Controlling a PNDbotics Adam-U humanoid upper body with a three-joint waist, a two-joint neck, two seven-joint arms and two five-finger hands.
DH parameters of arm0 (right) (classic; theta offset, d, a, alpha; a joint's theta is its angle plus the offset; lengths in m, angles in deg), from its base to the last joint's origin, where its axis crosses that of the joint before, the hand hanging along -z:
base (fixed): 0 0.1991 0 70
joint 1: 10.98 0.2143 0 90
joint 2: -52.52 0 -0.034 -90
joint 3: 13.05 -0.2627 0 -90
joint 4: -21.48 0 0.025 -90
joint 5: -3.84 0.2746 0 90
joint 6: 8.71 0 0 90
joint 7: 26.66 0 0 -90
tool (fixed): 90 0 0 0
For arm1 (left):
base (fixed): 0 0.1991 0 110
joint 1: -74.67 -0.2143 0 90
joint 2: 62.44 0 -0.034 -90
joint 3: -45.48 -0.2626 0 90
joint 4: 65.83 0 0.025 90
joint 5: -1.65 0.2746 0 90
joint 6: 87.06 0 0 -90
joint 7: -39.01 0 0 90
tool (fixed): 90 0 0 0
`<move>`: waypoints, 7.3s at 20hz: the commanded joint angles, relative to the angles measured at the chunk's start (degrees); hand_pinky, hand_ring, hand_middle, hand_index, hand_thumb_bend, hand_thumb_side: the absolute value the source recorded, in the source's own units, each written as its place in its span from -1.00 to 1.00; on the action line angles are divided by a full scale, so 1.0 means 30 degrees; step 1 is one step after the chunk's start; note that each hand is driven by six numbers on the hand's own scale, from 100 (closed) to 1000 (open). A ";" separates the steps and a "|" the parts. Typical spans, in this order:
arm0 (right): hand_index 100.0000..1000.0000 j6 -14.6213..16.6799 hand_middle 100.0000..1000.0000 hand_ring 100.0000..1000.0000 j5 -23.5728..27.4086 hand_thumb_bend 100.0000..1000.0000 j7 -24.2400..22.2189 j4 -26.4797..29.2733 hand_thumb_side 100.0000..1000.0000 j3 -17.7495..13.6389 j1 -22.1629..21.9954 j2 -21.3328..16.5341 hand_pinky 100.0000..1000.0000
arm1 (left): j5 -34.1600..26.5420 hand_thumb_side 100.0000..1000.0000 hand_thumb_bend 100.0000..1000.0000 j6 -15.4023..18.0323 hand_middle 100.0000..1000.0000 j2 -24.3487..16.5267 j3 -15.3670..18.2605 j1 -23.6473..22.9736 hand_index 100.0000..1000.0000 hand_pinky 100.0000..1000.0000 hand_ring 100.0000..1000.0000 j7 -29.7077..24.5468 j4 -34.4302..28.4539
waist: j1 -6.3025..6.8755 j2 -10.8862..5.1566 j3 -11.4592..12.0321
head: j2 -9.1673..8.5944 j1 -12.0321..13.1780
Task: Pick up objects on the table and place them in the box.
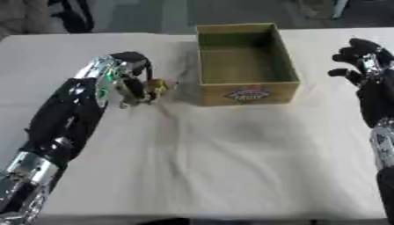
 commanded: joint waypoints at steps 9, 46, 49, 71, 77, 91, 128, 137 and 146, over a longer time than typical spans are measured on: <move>0.47 0.0040 0.19 0.38 0.0050 -1.00 -0.0091 0.0231 -0.12 -0.0117 0.0301 -0.0208 0.07 | -0.1118 -1.00 -0.58 -0.0083 -1.00 -0.1024 -0.0114 0.1117 -0.80 -1.00 -1.00 -0.0674 -0.1621 | -0.0029 -0.0383 0.0127 | 0.0114 -0.0047; 0.47 -0.0108 0.19 0.39 -0.0037 -1.00 -0.0629 0.0200 -0.13 0.0418 0.0548 0.0124 0.07 | -0.1396 -1.00 -0.56 0.1091 -1.00 0.1277 -0.1631 0.4444 -0.82 -1.00 -1.00 -0.0593 -0.4515 | 0.0444 -0.0459 -0.1400 | 0.0114 0.0781; 0.47 -0.0120 0.19 0.39 -0.0026 -1.00 -0.0711 0.0214 -0.12 0.0495 0.0703 0.0187 0.07 | -0.0825 -1.00 -0.59 0.1152 -1.00 0.1716 -0.1674 0.4348 -0.82 -1.00 -1.00 -0.0034 -0.4384 | 0.0478 -0.0275 -0.1799 | 0.0114 0.0954; 0.47 -0.0133 0.19 0.39 0.0039 -1.00 -0.0869 0.0261 -0.06 0.0663 0.1492 0.0149 0.07 | 0.3751 -1.00 -0.50 -0.0897 -1.00 0.2838 -0.0738 0.3054 -0.69 -0.90 -1.00 1.0693 -0.2250 | 0.0848 0.1268 -0.3590 | -0.1680 0.1829; 0.46 -0.0134 0.19 0.39 0.0026 -1.00 -0.0858 0.0252 -0.06 0.0629 0.1482 0.0190 0.07 | 0.5549 -1.00 -0.46 -0.0425 -0.76 0.3119 -0.0806 0.2451 -0.45 -0.65 -0.84 1.1606 -0.1526 | 0.0852 0.1304 -0.3615 | -0.2154 0.1830; 0.46 -0.0124 0.19 0.39 -0.0001 -1.00 -0.0778 0.0159 -0.06 0.0502 0.1273 0.0204 0.07 | 0.4646 -0.43 0.75 0.1853 0.41 0.2652 -0.0407 0.2332 0.56 0.46 0.45 0.4502 -0.1007 | 0.0650 0.1114 -0.3314 | -0.2030 0.1715; 0.46 0.0037 0.18 0.40 0.0006 -1.00 -0.0141 -0.0034 -0.08 -0.0246 -0.0006 -0.0305 0.07 | -1.6222 -0.84 -0.12 -0.0770 0.17 -0.4134 0.3512 -0.8801 0.40 0.10 0.14 1.3008 -2.0147 | 0.0093 -0.0016 0.0515 | -0.0468 -0.0405; 0.46 0.0074 0.18 0.40 -0.0035 -1.00 -0.0134 -0.0065 -0.06 -0.0321 -0.0233 -0.0420 0.07 | -1.7893 -0.64 -0.45 -0.0695 0.04 -0.2872 0.4951 -1.2696 0.33 -0.06 0.00 1.5526 -2.0104 | 0.0187 -0.0090 0.1187 | -0.0067 -0.0520; 0.46 0.0061 0.18 0.40 -0.0016 -1.00 -0.0181 -0.0105 -0.07 -0.0269 -0.0303 -0.0425 0.07 | -1.9735 -0.37 -0.69 -0.0047 -0.02 -0.1583 0.4834 -1.3633 0.30 -0.13 -0.06 1.6870 -1.9113 | 0.0180 -0.0183 0.1436 | 0.0113 -0.0448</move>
